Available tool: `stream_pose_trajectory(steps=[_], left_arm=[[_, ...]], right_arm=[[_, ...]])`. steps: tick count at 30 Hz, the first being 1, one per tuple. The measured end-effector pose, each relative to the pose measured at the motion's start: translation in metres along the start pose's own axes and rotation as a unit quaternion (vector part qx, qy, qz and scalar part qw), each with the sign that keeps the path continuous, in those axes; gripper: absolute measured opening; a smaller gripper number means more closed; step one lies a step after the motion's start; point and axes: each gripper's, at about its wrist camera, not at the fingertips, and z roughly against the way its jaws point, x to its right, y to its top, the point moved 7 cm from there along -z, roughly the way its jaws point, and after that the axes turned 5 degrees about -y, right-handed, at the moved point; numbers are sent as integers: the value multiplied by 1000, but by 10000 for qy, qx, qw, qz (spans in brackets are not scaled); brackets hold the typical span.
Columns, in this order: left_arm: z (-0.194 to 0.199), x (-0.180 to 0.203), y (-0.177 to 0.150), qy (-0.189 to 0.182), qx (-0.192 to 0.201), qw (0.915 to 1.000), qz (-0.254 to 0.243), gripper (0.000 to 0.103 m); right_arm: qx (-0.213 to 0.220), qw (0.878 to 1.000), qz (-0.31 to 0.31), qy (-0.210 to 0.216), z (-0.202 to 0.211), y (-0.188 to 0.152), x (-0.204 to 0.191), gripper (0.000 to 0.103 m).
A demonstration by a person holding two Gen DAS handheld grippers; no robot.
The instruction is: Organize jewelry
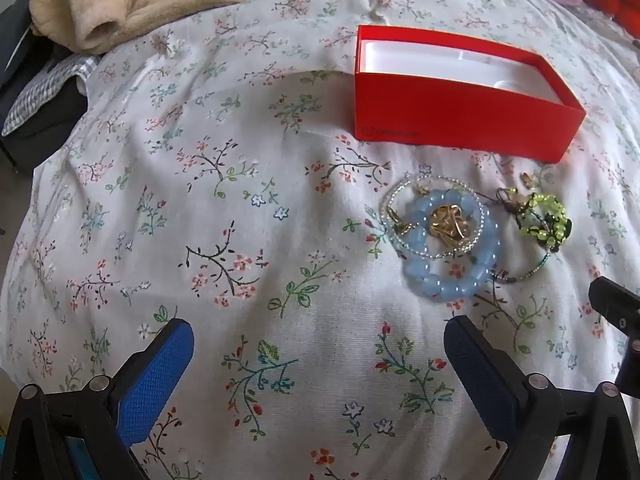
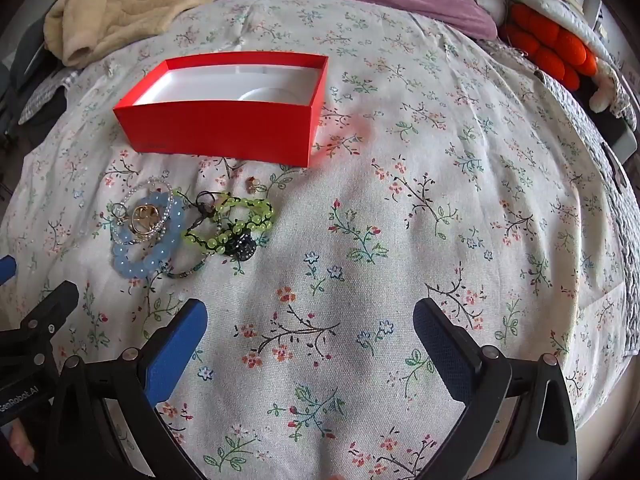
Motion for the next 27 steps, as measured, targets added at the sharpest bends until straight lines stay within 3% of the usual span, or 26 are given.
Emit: stream_pose_trajectory(steps=[27], left_arm=[[-4, 0, 1, -8, -24, 10000, 7, 103]], right_arm=[[-12, 10000, 22, -7, -1, 0, 0, 103]])
